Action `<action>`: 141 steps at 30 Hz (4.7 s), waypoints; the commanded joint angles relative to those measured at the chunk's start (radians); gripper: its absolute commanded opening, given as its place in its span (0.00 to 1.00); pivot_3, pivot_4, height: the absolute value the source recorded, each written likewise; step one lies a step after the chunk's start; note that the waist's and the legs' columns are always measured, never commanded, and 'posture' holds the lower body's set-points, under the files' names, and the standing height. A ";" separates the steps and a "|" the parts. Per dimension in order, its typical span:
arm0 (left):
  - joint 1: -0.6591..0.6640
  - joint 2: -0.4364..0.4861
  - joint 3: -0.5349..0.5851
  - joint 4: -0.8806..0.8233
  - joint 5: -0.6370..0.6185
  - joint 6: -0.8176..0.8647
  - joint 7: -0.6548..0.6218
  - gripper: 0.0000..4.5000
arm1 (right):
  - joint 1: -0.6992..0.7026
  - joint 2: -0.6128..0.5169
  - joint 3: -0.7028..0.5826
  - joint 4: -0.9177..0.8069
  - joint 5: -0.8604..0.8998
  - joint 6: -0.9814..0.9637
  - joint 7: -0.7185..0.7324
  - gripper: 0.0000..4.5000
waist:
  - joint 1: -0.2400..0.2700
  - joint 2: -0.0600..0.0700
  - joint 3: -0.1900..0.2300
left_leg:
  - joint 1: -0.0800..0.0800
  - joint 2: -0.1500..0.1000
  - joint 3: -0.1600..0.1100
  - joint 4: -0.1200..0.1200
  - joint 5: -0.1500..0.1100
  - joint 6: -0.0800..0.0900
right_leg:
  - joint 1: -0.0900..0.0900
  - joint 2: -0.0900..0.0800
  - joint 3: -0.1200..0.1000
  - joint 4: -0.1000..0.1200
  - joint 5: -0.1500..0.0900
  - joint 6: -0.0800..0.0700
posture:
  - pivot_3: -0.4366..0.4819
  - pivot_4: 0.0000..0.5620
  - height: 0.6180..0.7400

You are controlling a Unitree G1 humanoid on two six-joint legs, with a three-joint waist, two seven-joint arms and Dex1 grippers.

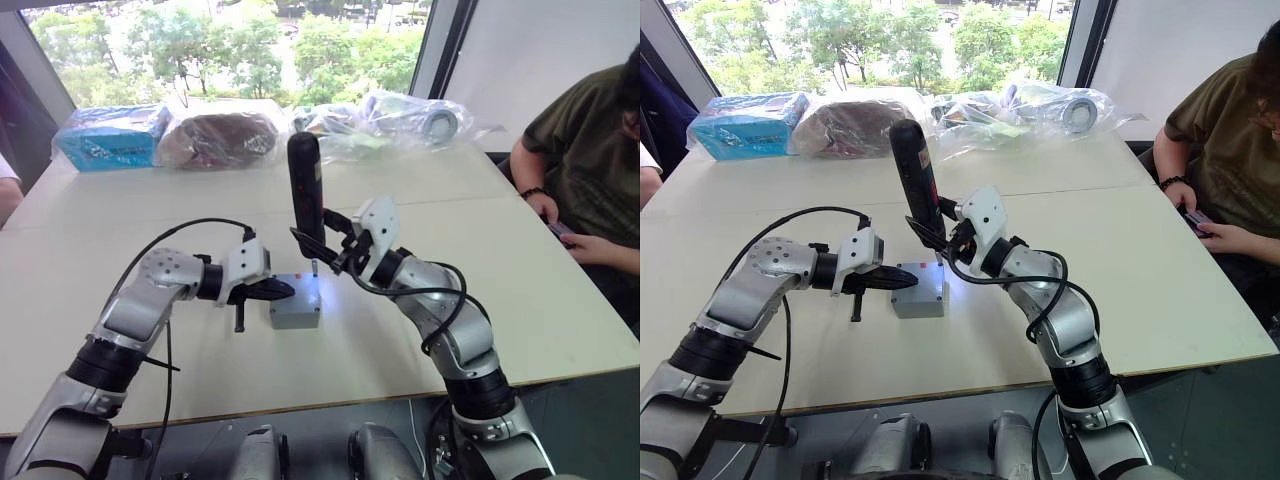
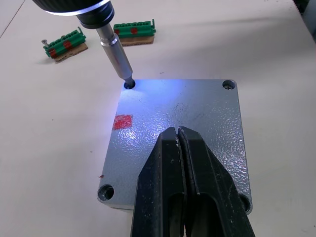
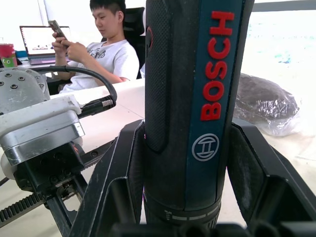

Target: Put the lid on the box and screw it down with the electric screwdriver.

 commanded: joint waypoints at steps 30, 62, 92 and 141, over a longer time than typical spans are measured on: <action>-0.073 0.067 0.223 -0.361 -0.261 0.213 0.038 0.00 | -0.599 -0.609 -0.158 0.362 0.371 1.196 -0.167 0.41 | -0.005 0.011 0.033 | -0.037 -0.002 0.001 0.002 0.000 0.000 | -0.032 0.004 -0.001 -0.006 0.007 0.009 | 0.48 0.27 1.00; 0.185 0.261 0.274 -0.371 -0.152 0.177 0.146 0.00 | -0.499 -0.666 0.010 0.151 0.127 0.726 0.212 0.99 | -0.003 0.012 0.037 | -0.037 -0.001 0.002 0.013 -0.001 0.002 | -0.028 0.009 0.001 -0.006 0.012 0.014 | 0.48 0.27 1.00; -0.038 -0.003 0.006 0.061 0.085 -0.086 0.084 0.00 | -0.130 -0.310 0.171 -0.200 0.138 0.692 0.136 0.02 | 0.004 0.010 0.036 | -0.037 -0.003 0.003 0.018 -0.001 0.002 | -0.025 0.005 -0.001 -0.004 0.012 0.015 | 0.48 0.27 1.00; 0.038 0.026 0.088 -0.059 0.011 0.023 0.071 0.00 | -0.106 -0.244 0.123 -0.109 0.009 0.562 0.106 0.02 | 0.002 0.010 0.035 | -0.035 -0.003 0.002 0.021 0.000 0.001 | -0.027 0.005 0.000 0.007 0.012 0.014 | 0.48 0.27 1.00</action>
